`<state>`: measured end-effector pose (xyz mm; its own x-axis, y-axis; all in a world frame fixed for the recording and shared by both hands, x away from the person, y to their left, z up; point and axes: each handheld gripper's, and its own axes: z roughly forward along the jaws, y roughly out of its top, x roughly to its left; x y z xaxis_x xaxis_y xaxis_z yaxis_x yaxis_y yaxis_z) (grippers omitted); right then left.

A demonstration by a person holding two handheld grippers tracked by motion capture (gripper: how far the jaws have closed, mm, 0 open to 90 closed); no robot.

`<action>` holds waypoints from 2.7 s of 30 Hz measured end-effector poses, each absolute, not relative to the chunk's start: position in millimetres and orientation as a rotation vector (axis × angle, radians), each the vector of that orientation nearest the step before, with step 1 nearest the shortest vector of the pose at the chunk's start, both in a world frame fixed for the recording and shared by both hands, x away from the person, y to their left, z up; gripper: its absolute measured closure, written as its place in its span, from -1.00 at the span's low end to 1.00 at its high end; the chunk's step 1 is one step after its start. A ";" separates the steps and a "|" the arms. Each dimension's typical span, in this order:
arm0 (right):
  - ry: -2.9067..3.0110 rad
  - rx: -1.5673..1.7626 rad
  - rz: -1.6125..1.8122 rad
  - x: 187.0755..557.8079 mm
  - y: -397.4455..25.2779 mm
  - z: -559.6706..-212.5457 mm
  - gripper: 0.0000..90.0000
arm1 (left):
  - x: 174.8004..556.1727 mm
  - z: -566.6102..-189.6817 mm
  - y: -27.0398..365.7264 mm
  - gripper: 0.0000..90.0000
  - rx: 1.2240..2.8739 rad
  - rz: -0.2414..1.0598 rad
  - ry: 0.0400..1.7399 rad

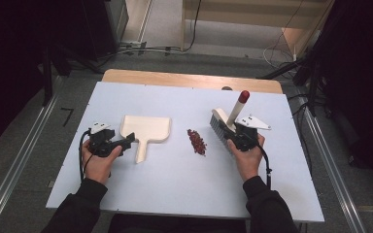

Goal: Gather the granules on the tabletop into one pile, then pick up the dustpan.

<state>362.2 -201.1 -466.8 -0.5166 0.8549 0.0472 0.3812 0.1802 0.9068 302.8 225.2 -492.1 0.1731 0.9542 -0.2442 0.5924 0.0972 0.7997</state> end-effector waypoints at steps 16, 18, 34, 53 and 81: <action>1.958 1.201 1.331 363.2 -230.4 -466.1 0.43 | 286.9 -487.6 212.0 -0.67 1.590 0.575 1.522; 1.960 1.199 1.337 363.2 -230.2 -465.9 0.43 | 283.0 -486.9 207.8 -0.68 1.593 0.589 1.515; 1.962 1.187 1.349 364.1 -230.3 -464.1 0.43 | 265.1 -489.5 196.7 -0.69 1.630 0.626 1.517; 1.970 1.187 1.348 363.9 -229.6 -464.9 0.42 | 265.6 -498.1 179.5 -0.70 1.687 0.612 1.519; 1.970 1.189 1.351 364.3 -228.9 -466.0 0.42 | 291.0 -514.1 149.2 -0.32 1.772 0.741 1.608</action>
<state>364.3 -228.9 -466.0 -0.5148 0.8525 0.0903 0.3911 0.1399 0.9096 291.0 149.2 -514.1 0.0984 0.9951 -0.0036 0.6436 -0.0609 0.7629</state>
